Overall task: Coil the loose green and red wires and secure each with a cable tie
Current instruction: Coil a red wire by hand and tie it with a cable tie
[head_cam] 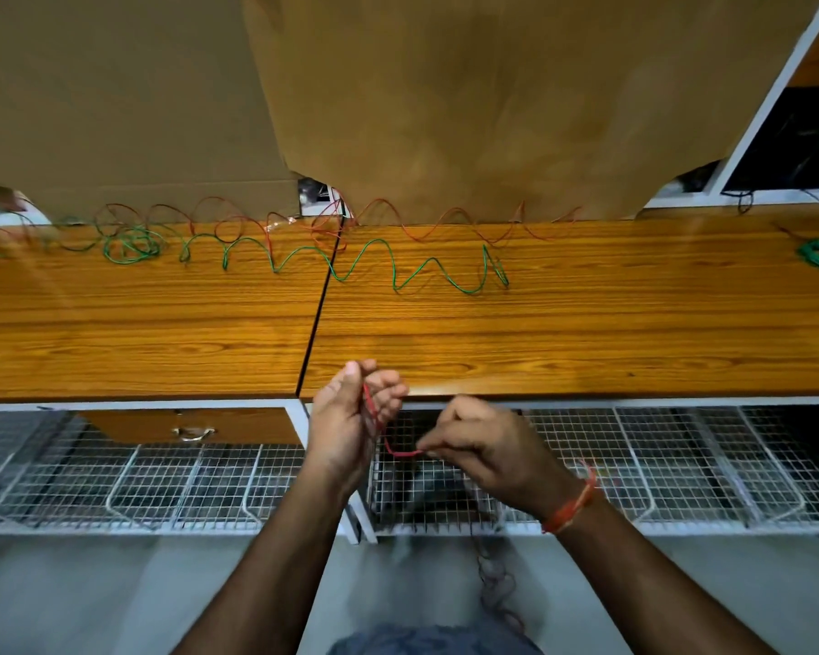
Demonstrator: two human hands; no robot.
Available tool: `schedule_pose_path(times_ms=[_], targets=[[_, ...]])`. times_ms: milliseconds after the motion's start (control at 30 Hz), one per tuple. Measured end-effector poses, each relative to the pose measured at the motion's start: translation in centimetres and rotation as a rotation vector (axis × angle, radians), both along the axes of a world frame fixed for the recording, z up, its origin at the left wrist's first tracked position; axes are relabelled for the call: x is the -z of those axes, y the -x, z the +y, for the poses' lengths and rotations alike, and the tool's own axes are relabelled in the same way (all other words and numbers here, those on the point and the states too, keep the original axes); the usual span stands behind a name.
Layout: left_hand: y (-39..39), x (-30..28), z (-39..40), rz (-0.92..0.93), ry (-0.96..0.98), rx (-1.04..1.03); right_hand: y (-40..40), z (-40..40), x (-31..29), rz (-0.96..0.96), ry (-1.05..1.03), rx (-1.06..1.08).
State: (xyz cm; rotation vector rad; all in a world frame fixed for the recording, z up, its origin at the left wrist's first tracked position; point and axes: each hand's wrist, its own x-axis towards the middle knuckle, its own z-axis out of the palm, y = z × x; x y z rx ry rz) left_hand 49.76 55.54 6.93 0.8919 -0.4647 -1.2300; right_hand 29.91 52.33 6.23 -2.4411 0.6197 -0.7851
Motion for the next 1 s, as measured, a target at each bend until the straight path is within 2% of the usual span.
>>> schedule_pose_path(times_ms=[67, 100, 167, 300, 400, 567, 633, 800, 1000], targets=[[1.1, 0.1, 0.5, -0.308, -0.009, 0.086, -1.1, -0.1, -1.7, -0.074, 0.092, 0.014], [1.5, 0.2, 0.8, -0.405, 0.008, 0.14, -1.4, -0.3, -2.4, -0.091, 0.109, 0.034], [1.8, 0.5, 1.1, -0.461, 0.061, 0.245, -1.5, -1.0, -3.6, -0.092, 0.106, 0.065], [1.1, 0.1, 0.9, -0.375, 0.039, 0.352, -0.4, -3.0, -4.5, -0.059, 0.038, 0.111], [0.7, -0.1, 1.1, -0.268, 0.045, 0.429, 0.1, -3.9, -4.1, -0.103, -0.207, 0.155], [0.7, 0.2, 1.5, -0.06, 0.11, 0.482, -0.8, -4.2, -2.0, -0.048, -0.524, 0.006], [0.7, 0.3, 1.5, -0.065, 0.103, 0.467, -1.2, -3.9, -1.7, -0.077, -0.558, -0.009], [0.5, 0.0, 1.6, -0.227, 0.1, 0.461, -1.7, -3.4, -1.3, -0.078, -0.597, -0.032], [-0.3, -0.5, 1.5, -0.087, -0.041, 0.58, -1.4, -3.9, -1.1, -0.01, -0.539, -0.089]])
